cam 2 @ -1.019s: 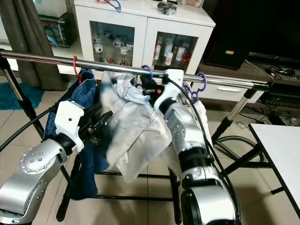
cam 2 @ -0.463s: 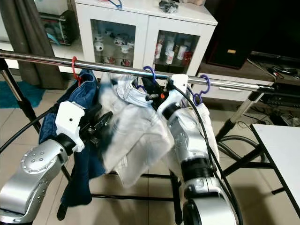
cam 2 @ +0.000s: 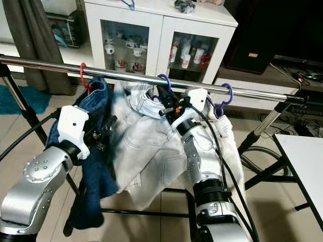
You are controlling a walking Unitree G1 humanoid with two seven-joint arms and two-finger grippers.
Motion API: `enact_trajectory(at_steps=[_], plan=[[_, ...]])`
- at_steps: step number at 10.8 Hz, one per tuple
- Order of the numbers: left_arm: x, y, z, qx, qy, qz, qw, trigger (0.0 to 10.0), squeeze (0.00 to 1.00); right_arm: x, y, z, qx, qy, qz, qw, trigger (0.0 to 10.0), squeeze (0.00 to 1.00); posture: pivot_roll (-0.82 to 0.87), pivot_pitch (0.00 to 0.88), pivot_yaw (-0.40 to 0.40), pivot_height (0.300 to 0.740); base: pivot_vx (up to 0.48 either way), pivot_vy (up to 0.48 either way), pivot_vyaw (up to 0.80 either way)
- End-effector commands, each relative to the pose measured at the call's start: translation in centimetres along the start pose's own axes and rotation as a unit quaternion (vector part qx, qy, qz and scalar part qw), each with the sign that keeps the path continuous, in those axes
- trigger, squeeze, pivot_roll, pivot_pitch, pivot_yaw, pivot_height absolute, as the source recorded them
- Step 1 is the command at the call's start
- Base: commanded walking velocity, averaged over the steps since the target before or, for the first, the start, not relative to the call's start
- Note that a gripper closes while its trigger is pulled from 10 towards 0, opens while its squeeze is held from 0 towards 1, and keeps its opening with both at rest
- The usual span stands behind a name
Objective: Hang hanger
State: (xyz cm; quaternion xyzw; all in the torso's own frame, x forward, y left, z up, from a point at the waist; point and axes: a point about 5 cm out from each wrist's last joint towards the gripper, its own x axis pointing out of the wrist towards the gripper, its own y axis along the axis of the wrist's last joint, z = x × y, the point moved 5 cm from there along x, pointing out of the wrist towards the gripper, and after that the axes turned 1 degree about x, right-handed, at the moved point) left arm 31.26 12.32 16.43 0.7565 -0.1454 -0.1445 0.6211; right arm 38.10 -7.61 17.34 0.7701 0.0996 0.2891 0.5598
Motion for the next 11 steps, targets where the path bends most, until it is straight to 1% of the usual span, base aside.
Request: enact_trajectory(at_steps=[1,2,3,4,5,6,7,8,9,10,11], plan=[[0.2,0.4,-0.1,0.003,0.004,0.007,1.000,10.0,0.00,1.0,2.6,-0.7,-0.042,0.020,0.047,0.998,0.0,0.00,0.15,0.000,-0.107,0.740,0.000,0.000,0.00],[0.1,0.4,-0.2,0.003,0.007,0.006,1.000,10.0,0.00,1.2,2.3,-1.0,-0.052,0.021,0.041,0.998,0.0,0.00,0.16,0.000,-0.111,0.740,0.000,0.000,0.00],[0.2,0.4,-0.3,0.003,0.011,0.007,1.000,10.0,0.00,1.2,3.3,-0.4,-0.037,-0.008,0.081,0.996,0.0,0.00,0.16,0.000,-0.112,0.740,0.000,0.000,0.00],[0.2,0.4,-0.4,0.001,0.015,0.008,1.000,10.0,0.00,1.0,4.0,0.1,-0.029,-0.025,0.109,0.993,0.0,0.00,0.15,0.000,-0.111,0.740,0.000,0.000,0.00],[0.3,0.5,-0.5,-0.004,0.018,0.011,1.000,10.0,0.00,0.8,4.3,1.3,0.027,-0.069,0.132,0.988,0.0,0.00,0.15,0.000,-0.110,0.740,0.000,0.000,0.00],[0.3,0.5,-0.6,-0.005,0.020,0.012,1.000,10.0,0.00,0.6,4.1,2.2,0.078,-0.096,0.141,0.982,0.0,0.00,0.15,0.000,-0.109,0.740,0.000,0.000,0.00],[0.3,0.5,-0.6,-0.006,0.022,0.012,1.000,10.0,0.00,0.6,3.5,2.3,0.123,-0.104,0.137,0.977,0.0,0.00,0.15,0.000,-0.110,0.740,0.000,0.000,0.00],[0.4,0.5,-0.6,-0.007,0.024,0.013,1.000,10.0,0.00,0.7,2.6,1.7,0.175,-0.091,0.124,0.973,0.0,0.00,0.15,0.000,-0.110,0.740,0.000,0.000,0.00],[0.4,0.5,-0.7,-0.007,0.024,0.013,1.000,10.0,0.00,0.8,2.5,1.2,0.139,-0.077,0.115,0.981,0.0,0.00,0.15,0.000,-0.109,0.740,0.000,0.000,0.00],[0.4,0.6,-0.7,-0.007,0.025,0.013,1.000,10.0,0.00,1.3,1.7,-0.4,0.045,-0.032,0.072,0.996,0.0,0.00,0.15,0.000,-0.107,0.740,0.000,0.000,0.00],[0.4,0.6,-0.8,-0.004,0.025,0.013,1.000,10.0,0.00,1.8,1.1,-1.1,-0.009,-0.014,0.035,0.999,0.0,0.00,0.14,0.000,-0.107,0.740,0.000,0.000,0.00]])
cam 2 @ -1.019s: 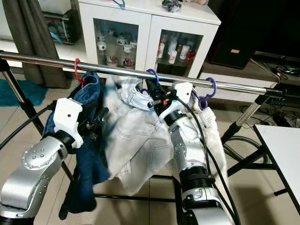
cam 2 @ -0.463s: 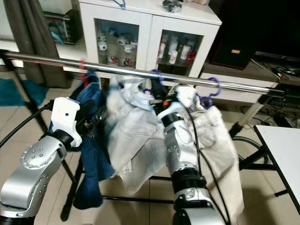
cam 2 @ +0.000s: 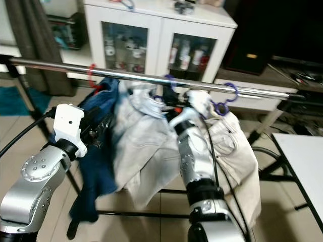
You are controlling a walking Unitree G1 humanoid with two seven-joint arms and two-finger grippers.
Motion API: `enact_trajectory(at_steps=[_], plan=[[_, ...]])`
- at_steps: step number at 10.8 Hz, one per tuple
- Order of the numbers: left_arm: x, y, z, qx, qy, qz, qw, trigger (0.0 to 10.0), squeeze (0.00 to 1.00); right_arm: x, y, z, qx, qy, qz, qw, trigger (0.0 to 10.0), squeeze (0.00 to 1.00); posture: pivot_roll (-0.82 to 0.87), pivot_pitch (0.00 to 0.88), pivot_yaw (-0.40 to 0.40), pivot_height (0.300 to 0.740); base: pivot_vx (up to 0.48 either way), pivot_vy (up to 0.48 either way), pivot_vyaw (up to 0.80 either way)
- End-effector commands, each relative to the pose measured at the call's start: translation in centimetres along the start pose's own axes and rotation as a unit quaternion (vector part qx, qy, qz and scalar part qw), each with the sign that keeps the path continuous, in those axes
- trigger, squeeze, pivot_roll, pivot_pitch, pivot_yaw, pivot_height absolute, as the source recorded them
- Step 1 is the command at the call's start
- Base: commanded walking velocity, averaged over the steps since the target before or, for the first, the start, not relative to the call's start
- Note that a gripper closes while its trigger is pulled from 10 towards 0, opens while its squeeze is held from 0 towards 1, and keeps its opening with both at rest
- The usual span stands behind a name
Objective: Hang hanger
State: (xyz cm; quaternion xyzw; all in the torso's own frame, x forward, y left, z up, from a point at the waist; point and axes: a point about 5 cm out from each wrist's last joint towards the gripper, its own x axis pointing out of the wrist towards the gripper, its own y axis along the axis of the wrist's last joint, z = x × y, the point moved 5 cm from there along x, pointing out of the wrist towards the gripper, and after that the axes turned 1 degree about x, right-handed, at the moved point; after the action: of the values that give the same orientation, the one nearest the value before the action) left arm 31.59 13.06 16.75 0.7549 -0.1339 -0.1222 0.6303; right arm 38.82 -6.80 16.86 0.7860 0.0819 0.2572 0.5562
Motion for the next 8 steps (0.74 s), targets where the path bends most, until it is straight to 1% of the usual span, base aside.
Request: enact_trajectory(at_steps=[1,2,3,4,5,6,8], plan=[[0.4,0.4,0.1,0.005,0.000,0.006,1.000,10.0,0.00,1.1,1.6,-1.0,-0.048,0.024,0.017,0.998,0.0,0.00,0.14,0.000,-0.107,0.740,0.000,0.000,0.00],[0.4,0.4,0.1,0.007,0.000,0.006,1.000,10.0,0.00,1.2,0.3,0.4,-0.082,-0.006,-0.041,0.996,2.2,0.00,0.15,0.000,-0.112,0.740,0.000,0.000,0.00],[0.3,0.4,0.1,0.007,-0.001,0.006,1.000,10.0,0.00,1.1,-0.2,0.7,-0.075,-0.010,-0.063,0.995,3.3,0.00,0.15,0.000,-0.112,0.740,0.000,0.000,0.00],[0.3,0.4,0.2,0.007,-0.005,0.005,1.000,10.0,0.00,0.9,-1.1,0.7,-0.065,-0.006,-0.096,0.993,5.3,0.00,0.14,0.000,-0.111,0.740,0.000,0.000,0.00],[0.3,0.4,0.4,0.006,-0.008,0.005,1.000,10.0,0.00,0.8,-1.9,0.9,-0.063,-0.004,-0.138,0.988,10.0,0.00,0.14,0.000,-0.108,0.740,0.000,0.000,0.00],[0.3,0.3,0.5,0.006,-0.010,0.005,1.000,10.0,0.00,1.0,-2.2,0.7,-0.067,0.003,-0.180,0.981,10.0,0.00,0.14,0.000,-0.107,0.740,0.000,0.000,0.00],[0.4,0.3,0.6,0.005,-0.011,0.004,1.000,10.0,0.00,1.0,-2.2,0.5,-0.049,0.007,-0.201,0.978,10.0,0.00,0.14,0.000,-0.110,0.740,0.000,0.000,0.00]])
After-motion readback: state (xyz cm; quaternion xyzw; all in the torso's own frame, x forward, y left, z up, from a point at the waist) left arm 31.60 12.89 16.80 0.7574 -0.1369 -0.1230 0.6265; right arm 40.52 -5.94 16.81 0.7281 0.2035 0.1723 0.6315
